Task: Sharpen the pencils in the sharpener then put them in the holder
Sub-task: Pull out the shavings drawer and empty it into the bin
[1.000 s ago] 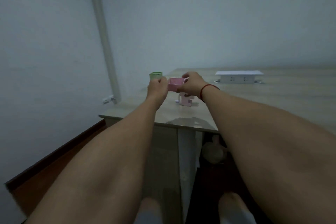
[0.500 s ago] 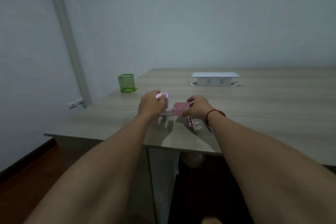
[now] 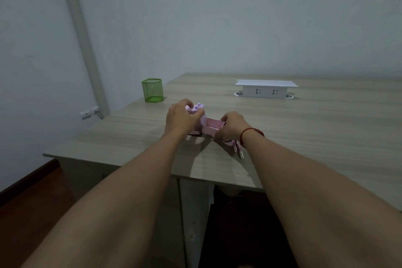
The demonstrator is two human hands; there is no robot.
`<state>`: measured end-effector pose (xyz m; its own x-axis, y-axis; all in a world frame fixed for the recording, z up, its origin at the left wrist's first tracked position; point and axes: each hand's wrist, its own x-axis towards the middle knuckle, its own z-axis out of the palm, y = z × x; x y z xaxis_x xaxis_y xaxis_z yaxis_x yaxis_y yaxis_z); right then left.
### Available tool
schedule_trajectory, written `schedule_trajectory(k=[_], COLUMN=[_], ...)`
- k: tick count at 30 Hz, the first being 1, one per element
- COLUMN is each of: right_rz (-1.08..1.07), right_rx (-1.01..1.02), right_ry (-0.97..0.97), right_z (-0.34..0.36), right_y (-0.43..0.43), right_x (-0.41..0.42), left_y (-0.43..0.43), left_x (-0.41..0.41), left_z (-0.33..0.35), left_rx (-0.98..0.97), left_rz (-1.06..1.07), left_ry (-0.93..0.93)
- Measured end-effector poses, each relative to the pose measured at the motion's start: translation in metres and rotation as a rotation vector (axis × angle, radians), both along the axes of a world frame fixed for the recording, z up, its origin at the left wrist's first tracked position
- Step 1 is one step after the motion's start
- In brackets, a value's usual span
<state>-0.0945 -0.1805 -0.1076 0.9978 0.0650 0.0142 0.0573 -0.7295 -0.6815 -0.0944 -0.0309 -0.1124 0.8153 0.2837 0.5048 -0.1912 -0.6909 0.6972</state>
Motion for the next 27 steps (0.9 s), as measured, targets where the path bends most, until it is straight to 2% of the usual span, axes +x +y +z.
schedule_trajectory(k=[6,15,19,23,27], right_rz=[0.009,-0.014,0.060,0.112,0.179], right_rx=[0.068,0.197,0.281,0.322,0.394], right_ry=[0.011,-0.099,-0.109,-0.097,-0.077], right_z=[-0.002,-0.017,-0.026,-0.026,-0.030], right_y=[0.005,0.033,0.039,0.060,0.110], right_x=[0.000,-0.001,0.001,0.003,0.007], left_y=[0.004,0.010,0.022,0.045,0.091], left_x=[0.001,-0.007,-0.008,-0.006,-0.004], left_z=[-0.003,-0.008,-0.007,-0.010,-0.021], left_rx=[-0.049,0.004,0.052,0.147,0.182], left_rz=[-0.025,-0.112,-0.127,-0.083,0.080], left_ry=[-0.010,-0.026,-0.010,-0.012,-0.089])
